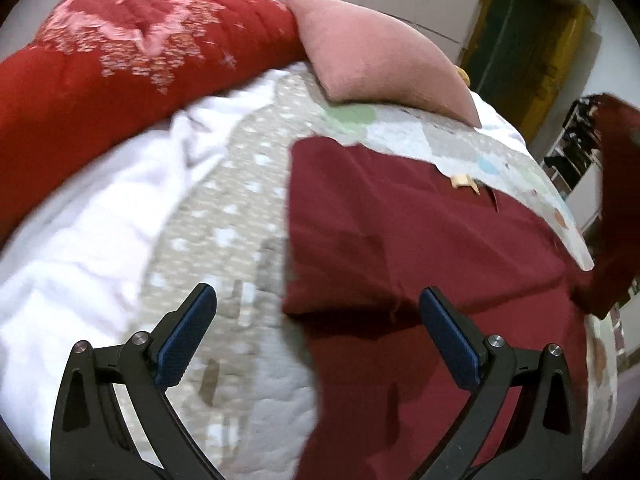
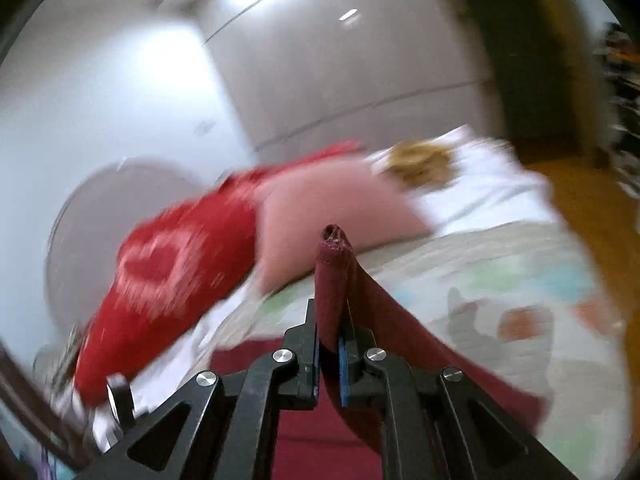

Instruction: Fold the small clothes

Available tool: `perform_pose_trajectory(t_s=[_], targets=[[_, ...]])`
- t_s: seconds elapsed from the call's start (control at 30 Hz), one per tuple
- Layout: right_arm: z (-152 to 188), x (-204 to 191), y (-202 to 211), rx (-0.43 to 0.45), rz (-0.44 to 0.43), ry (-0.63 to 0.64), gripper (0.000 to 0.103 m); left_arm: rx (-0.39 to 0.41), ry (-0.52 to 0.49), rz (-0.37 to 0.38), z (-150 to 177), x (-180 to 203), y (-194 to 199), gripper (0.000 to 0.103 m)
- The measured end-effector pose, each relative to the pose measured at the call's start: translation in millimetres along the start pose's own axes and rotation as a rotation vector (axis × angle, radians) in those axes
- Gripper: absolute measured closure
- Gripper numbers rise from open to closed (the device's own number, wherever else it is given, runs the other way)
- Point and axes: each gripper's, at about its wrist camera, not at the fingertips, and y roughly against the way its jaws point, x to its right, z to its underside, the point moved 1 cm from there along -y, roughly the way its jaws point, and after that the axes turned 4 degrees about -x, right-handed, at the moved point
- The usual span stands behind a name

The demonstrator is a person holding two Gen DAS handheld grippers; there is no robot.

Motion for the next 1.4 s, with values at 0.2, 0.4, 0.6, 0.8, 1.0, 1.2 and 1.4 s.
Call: perform_pose_trajectory(t_s=[0.2,0.4,0.6,0.8,1.0,1.2,1.4], targets=[[73.2,-85.3,-140.3,-0.198,-0.146,0.09,0.097,0.009,0.088,0.043,-14.1,-27.0,7.2,0.001],[147.9,-102.1,-216.0,-0.468,-0.191,0.081,0.059,0.009,0.132,0.085,-20.5,-30.2,7.8,0.001],[146.0,-50.0,-107.7,-0.273,-0.103,0.04,0.053,-0.038,0.014,0.066,-25.2,1.3,-8.1,0.001],[145.2,41.3,-22.0,-0.176,0.152,-0.067,0.044,-0.13,-0.011,0.092,-16.8,27.8,-35.6,0.001],[155.1,89.8,9.0,-0.145,0.255,-0.199,0.044,-0.131,-0.137,-0.041,-14.1,56.9,-50.9,0.051],[158.1,117.9,-0.8,-0.182,0.167,-0.344,0.044,-0.117,-0.155,-0.053,-21.9,61.0,-42.5,0.073],[163.5,100.3,-16.4,-0.255,0.231,-0.27,0.072,-0.114,-0.151,-0.023,-21.9,56.9,-37.0,0.075]])
